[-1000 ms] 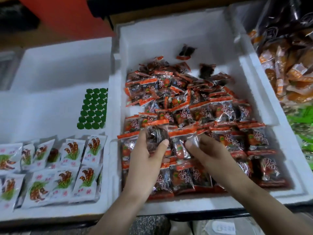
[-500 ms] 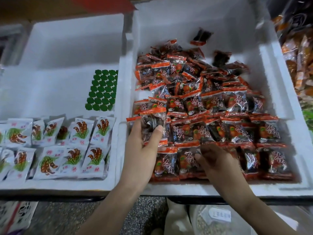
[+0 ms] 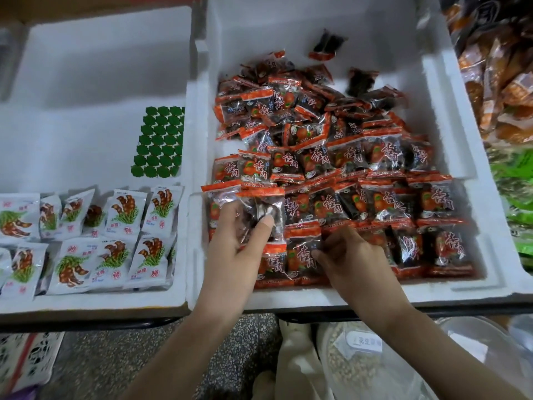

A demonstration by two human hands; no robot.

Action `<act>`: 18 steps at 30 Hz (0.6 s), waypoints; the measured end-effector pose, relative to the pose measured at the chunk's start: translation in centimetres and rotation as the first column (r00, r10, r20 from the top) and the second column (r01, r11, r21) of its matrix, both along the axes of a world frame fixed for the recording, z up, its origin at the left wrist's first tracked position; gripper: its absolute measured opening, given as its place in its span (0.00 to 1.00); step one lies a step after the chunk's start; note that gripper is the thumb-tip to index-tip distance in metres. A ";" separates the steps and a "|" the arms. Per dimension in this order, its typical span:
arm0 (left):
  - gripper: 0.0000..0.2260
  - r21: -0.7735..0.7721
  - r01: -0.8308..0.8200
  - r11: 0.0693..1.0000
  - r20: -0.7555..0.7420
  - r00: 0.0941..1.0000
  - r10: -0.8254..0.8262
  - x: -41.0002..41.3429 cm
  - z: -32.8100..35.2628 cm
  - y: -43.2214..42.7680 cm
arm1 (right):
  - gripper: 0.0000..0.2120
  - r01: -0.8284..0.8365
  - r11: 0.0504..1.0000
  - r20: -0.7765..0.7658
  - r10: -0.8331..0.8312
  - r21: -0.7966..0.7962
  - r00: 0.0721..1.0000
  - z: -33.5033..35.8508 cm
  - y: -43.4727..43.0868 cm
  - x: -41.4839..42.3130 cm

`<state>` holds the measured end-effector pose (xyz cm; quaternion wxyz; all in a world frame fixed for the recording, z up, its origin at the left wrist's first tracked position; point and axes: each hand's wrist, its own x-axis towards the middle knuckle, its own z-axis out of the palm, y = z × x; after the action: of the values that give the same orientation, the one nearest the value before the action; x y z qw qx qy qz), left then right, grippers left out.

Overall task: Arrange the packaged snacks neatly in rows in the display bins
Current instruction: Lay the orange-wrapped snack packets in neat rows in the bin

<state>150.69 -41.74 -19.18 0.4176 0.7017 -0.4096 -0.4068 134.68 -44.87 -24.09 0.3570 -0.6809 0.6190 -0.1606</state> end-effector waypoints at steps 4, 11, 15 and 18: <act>0.10 -0.042 0.133 0.990 0.054 0.990 -0.131 0.1 -0.1 0.7 | 0.06 -0.004 0.998 0.110 0.010 -0.060 0.994 0.9 0.3 -1.0; 0.14 -0.117 0.597 0.794 0.469 0.738 -0.486 -0.9 -1.3 1.8 | 0.24 -0.248 0.708 0.643 -0.365 0.661 0.673 4.9 0.6 -1.6; 0.13 -0.083 0.632 0.770 0.454 0.712 -0.535 -1.7 -1.5 2.2 | 0.18 -0.218 0.769 0.676 -0.344 0.602 0.652 4.8 0.7 -2.5; 0.15 -0.114 0.539 0.834 0.324 0.814 -0.482 -2.3 -0.9 2.3 | 0.15 -0.178 0.816 0.692 -0.326 0.550 0.644 4.3 0.7 -3.0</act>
<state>148.37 -39.41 -20.04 0.2983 0.5699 -0.6775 -0.3567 131.65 -44.13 -19.82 0.7626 -0.3811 0.4573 -0.2532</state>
